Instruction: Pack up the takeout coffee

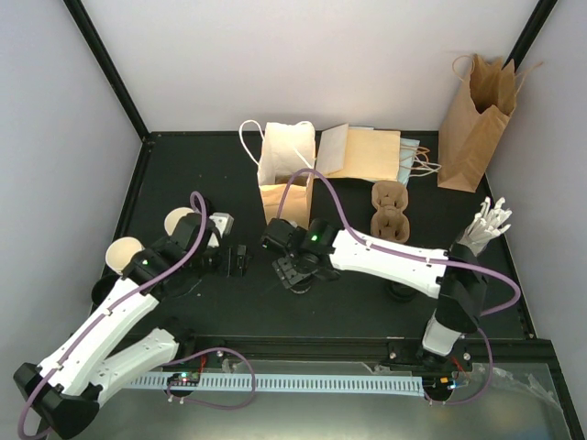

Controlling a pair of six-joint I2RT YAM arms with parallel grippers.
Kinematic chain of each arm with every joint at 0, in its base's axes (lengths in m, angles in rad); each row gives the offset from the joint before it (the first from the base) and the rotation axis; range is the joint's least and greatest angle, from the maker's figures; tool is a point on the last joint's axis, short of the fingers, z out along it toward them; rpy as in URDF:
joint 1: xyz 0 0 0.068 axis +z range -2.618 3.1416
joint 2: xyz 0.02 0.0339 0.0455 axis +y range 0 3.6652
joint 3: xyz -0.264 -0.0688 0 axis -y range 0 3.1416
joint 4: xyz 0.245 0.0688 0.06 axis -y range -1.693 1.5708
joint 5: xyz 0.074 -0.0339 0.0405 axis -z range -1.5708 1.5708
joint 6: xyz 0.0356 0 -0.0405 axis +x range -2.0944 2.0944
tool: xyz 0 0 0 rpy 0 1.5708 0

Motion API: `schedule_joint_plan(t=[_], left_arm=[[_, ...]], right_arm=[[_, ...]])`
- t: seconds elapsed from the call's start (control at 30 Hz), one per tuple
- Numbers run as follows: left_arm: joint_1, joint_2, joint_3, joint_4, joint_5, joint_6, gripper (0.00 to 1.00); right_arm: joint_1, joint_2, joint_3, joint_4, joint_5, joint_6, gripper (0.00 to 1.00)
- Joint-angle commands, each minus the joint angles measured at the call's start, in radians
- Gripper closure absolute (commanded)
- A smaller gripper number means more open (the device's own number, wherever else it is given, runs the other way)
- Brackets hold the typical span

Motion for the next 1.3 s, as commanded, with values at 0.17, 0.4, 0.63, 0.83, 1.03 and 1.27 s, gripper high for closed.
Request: schedule_joint_plan(t=[0.17,0.4,0.63,0.83,1.03,1.27], left_arm=[[0.009,-0.022,0.042,0.110,0.064,0.015,0.01],[0.046,0.128,0.223,0.170,0.069,-0.002,0.01],[0.146,0.372,0.476,0.160,0.095,0.013,0.01],[0.179,0.559,0.628,0.125,0.081,0.006,0.02],[0.179,0.687,0.733,0.090,0.054,-0.003,0.13],[0.175,0.799,0.825,0.026,0.045,0.019,0.42]], right_arm=[[-0.004,-0.141,0.032,-0.070,0.088,-0.003,0.21],[-0.052,-0.283,-0.046,-0.099,0.122,-0.010,0.21],[-0.059,-0.398,-0.104,-0.112,0.138,-0.009,0.21],[-0.060,-0.466,-0.122,-0.115,0.142,-0.009,0.21],[-0.061,-0.509,-0.109,-0.137,0.151,-0.016,0.21],[-0.062,-0.530,-0.091,-0.181,0.188,-0.032,0.21]])
